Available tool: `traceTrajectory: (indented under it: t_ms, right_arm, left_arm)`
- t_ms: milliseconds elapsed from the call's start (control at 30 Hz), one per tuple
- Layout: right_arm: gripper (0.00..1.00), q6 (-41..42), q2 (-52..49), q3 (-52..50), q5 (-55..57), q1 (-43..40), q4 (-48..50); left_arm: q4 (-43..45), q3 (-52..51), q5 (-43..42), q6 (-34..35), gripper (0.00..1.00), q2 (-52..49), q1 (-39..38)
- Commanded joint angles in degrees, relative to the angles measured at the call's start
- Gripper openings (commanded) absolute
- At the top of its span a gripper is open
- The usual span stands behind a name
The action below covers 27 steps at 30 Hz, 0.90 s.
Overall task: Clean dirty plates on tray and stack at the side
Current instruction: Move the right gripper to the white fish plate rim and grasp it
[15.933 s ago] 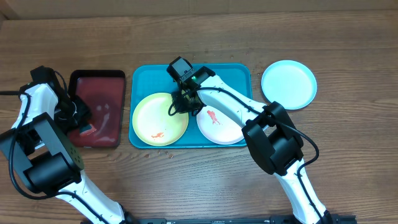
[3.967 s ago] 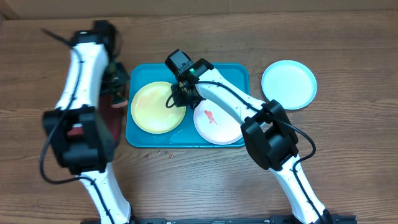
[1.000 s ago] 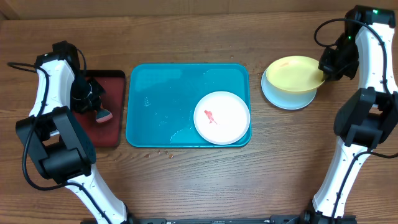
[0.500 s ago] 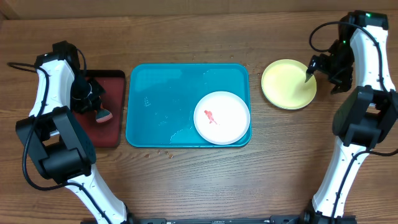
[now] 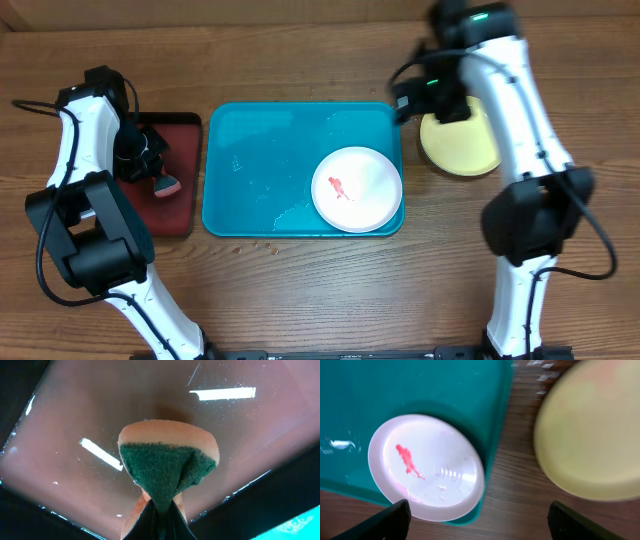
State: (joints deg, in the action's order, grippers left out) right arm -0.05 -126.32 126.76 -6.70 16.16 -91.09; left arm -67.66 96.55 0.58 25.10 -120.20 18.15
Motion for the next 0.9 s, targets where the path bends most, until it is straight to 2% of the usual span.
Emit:
traceTrajectory:
  t_ms: [0, 133, 200, 267, 367, 500, 633, 733, 867]
  right_arm:
    - [0.89, -4.7, 0.09, -6.73, 7.41, 4.94, 2.64]
    - [0.89, -4.74, 0.09, -13.81, 8.68, 7.89, 8.13]
    - [0.79, -4.72, 0.09, -18.49, 8.57, 8.24, 11.58]
    - [0.77, -4.72, 0.09, -23.32, 8.57, 8.22, 15.21]
    - [0.75, -4.7, 0.09, -25.09, 8.48, 8.22, 16.92]
    - [0.63, -4.68, 0.09, -26.21, 6.62, 8.22, 18.49]
    - [0.61, -4.5, 0.09, -26.84, 6.62, 8.22, 19.12]
    - [0.54, -4.48, 0.07, -27.74, 6.62, 8.22, 19.67]
    - [0.49, -4.07, -0.02, -28.89, 6.14, 8.22, 20.17]
  left_arm:
    - [0.02, -0.5, -0.66, -0.68, 0.04, 1.44, 0.52]
    - [0.07, -0.5, -0.66, -0.68, 0.04, 1.44, 0.52]
    - [0.04, -0.5, -0.66, -0.66, 0.04, 1.44, 0.52]
    - [0.2, -0.5, -0.68, -0.66, 0.04, 1.44, 0.52]
    - [0.22, -0.5, -0.66, -0.66, 0.04, 1.44, 0.52]
    - [0.22, -0.5, -0.66, -0.68, 0.04, 1.44, 0.52]
    - [0.24, -0.5, -0.66, -0.66, 0.04, 1.44, 0.52]
    - [0.31, -0.5, -0.66, -0.66, 0.04, 1.44, 0.52]
    - [0.46, -0.5, -0.66, -0.66, 0.04, 1.44, 0.52]
